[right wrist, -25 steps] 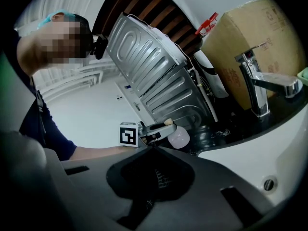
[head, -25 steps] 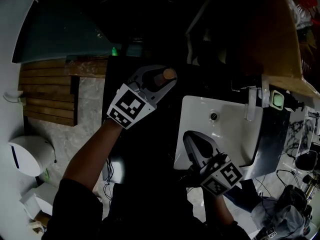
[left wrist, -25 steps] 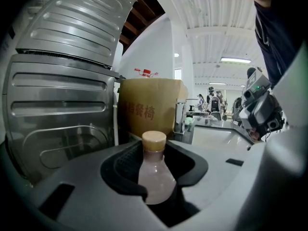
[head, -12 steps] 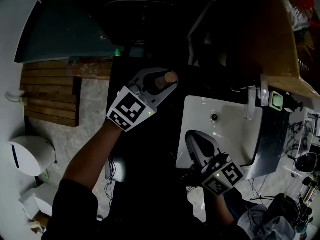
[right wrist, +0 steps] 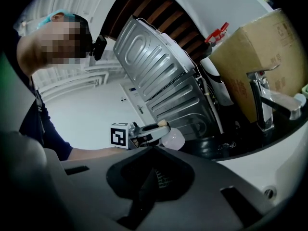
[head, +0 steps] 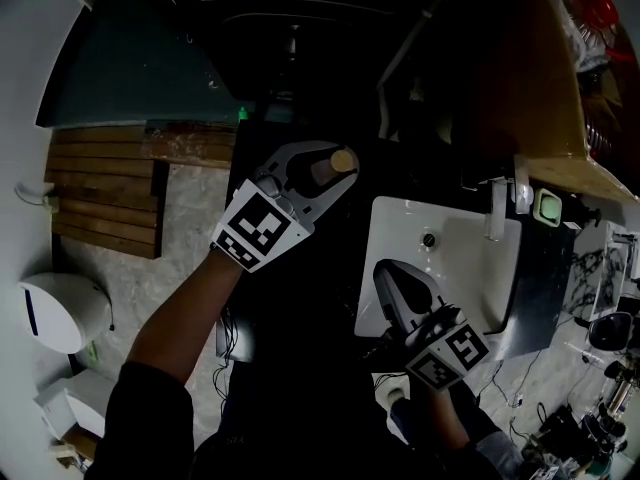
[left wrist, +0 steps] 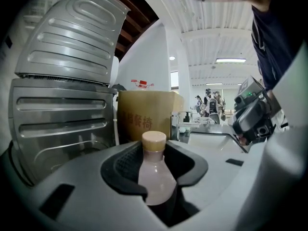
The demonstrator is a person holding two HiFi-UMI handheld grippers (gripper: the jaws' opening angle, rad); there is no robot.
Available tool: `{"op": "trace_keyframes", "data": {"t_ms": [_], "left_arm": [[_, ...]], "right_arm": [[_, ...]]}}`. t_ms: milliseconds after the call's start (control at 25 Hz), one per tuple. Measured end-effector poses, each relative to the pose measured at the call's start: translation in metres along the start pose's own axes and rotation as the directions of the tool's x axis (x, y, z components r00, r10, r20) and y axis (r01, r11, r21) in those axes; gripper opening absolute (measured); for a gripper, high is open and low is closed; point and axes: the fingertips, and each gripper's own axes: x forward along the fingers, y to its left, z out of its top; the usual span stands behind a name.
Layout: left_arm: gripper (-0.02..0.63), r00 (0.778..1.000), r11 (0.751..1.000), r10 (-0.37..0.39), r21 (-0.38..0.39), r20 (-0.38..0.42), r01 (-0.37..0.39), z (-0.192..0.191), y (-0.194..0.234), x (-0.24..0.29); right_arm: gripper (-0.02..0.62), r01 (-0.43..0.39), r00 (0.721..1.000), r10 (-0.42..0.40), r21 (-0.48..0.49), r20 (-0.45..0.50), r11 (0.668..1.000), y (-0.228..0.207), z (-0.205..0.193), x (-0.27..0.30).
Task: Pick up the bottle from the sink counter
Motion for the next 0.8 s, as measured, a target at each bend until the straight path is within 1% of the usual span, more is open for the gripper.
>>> {"op": "trace_keyframes", "data": {"t_ms": [160, 400, 560, 800], "left_arm": [[0.141, 1.000, 1.000, 0.009, 0.007, 0.013, -0.009, 0.015, -0.002, -0.011], [0.141, 0.999, 1.000, 0.018, 0.020, 0.036, -0.018, 0.037, -0.007, -0.030], [0.141, 0.999, 1.000, 0.012, 0.026, 0.043, -0.013, 0.048, -0.016, -0.040], [0.141, 0.999, 0.999, 0.007, 0.040, 0.052, -0.009, 0.064, -0.027, -0.058]], "right_arm": [[0.021, -0.009, 1.000, 0.009, -0.008, 0.011, 1.000, 0.006, 0.007, 0.000], [0.021, -0.031, 0.998, 0.031, -0.007, 0.058, 1.000, 0.023, 0.024, 0.002], [0.021, -0.035, 0.997, 0.037, -0.032, 0.064, 0.999, 0.031, 0.028, -0.003], [0.021, -0.047, 0.993, 0.051, -0.039, 0.108, 0.998, 0.048, 0.044, -0.006]]}}
